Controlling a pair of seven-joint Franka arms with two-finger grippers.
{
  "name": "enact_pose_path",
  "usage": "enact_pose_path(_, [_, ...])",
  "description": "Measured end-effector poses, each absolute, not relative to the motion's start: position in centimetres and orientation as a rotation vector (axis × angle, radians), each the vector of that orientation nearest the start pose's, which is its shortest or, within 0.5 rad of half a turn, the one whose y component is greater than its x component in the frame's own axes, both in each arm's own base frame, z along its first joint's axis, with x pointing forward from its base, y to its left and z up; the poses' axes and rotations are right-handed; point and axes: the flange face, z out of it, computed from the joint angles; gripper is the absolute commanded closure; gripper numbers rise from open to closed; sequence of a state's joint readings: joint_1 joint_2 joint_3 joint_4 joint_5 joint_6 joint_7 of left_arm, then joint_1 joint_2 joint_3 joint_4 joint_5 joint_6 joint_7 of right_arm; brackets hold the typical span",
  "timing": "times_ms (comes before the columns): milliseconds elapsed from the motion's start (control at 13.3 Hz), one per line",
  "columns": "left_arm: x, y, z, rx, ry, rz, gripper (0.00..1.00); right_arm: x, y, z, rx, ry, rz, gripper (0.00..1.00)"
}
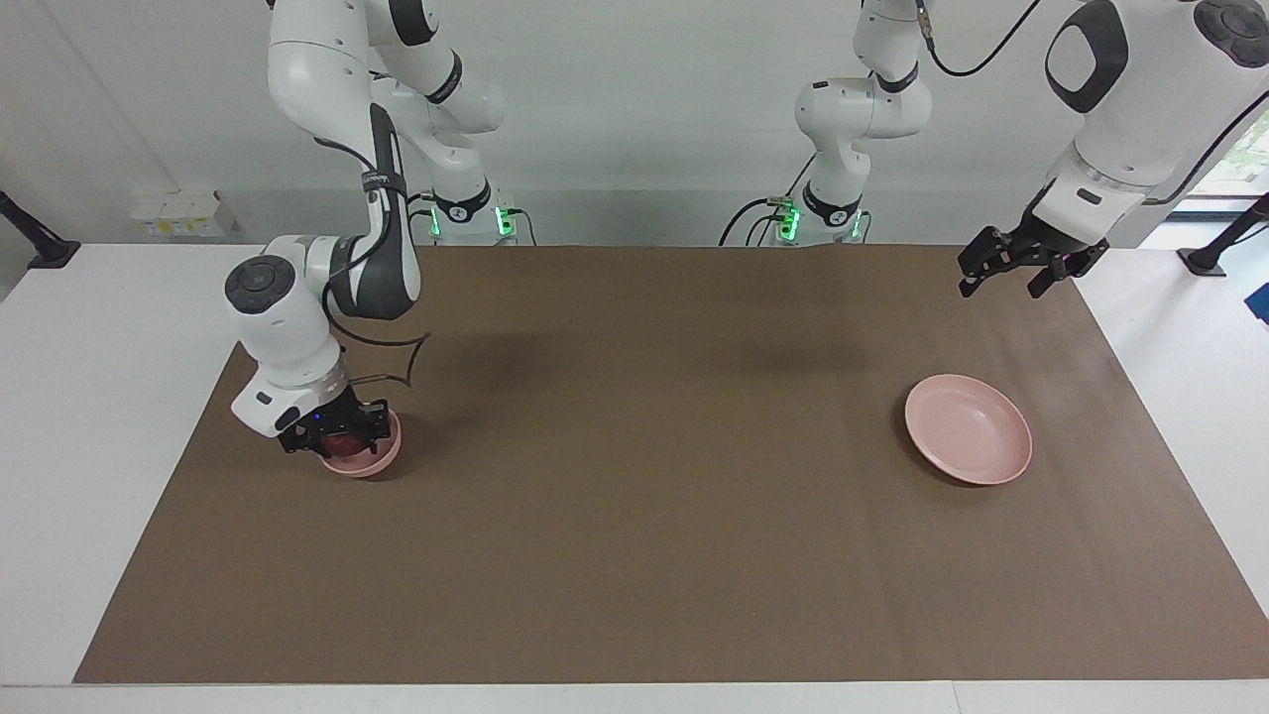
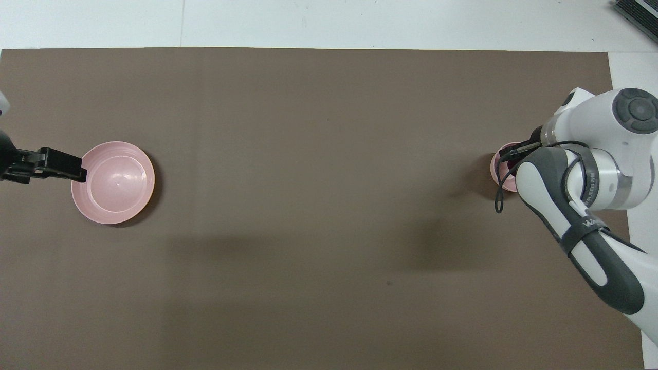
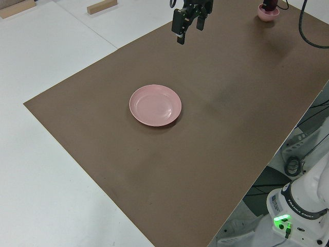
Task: Move apple from plate to bowl
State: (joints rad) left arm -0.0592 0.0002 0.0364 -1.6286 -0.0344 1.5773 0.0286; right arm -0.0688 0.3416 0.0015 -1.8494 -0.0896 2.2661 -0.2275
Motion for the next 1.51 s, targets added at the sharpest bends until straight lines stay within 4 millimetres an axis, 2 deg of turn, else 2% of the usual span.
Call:
enact_pose_path(226, [54.8, -2.3, 61.9, -3.157, 0.106, 0.070, 0.00, 63.5, -4.5, 34.0, -3.201, -0.339, -0.080, 0.78])
enact_pose_path(302, [54.8, -2.5, 62.1, -3.157, 0.112, 0.064, 0.00, 63.4, -4.4, 33.8, -3.200, -0.335, -0.073, 0.64])
enact_pose_path(452, [54.8, -2.5, 62.2, -3.157, 0.117, 0.064, 0.00, 63.4, -4.2, 33.4, -3.199, -0.332, -0.067, 0.13])
enact_pose_path(528, [54.8, -2.4, 62.2, -3.157, 0.114, 0.065, 0.00, 63.4, -4.0, 33.2, -3.199, -0.326, -0.063, 0.00])
enact_pose_path(905, [54.8, -1.0, 62.2, -3.159, 0.071, 0.065, 0.00, 63.2, -3.8, 32.9, -3.199, -0.315, -0.055, 0.00])
enact_pose_path(1056, [54.8, -1.0, 62.2, -3.159, 0.072, 0.065, 0.00, 63.4, -3.8, 33.7, -3.204, -0.283, -0.082, 0.00])
enact_pose_path(1131, [54.8, -1.0, 62.2, -3.159, 0.072, 0.065, 0.00, 63.5, -3.8, 34.7, -3.207, -0.248, -0.104, 0.00])
enact_pose_path(1282, [54.8, -1.0, 62.2, -3.159, 0.072, 0.065, 0.00, 63.2, -3.7, 38.0, -3.215, -0.140, -0.102, 0.00])
enact_pose_path(1508, [54.8, -1.0, 62.2, -3.159, 0.072, 0.065, 0.00, 62.1, -3.1, 45.0, -3.196, 0.033, -0.106, 0.00])
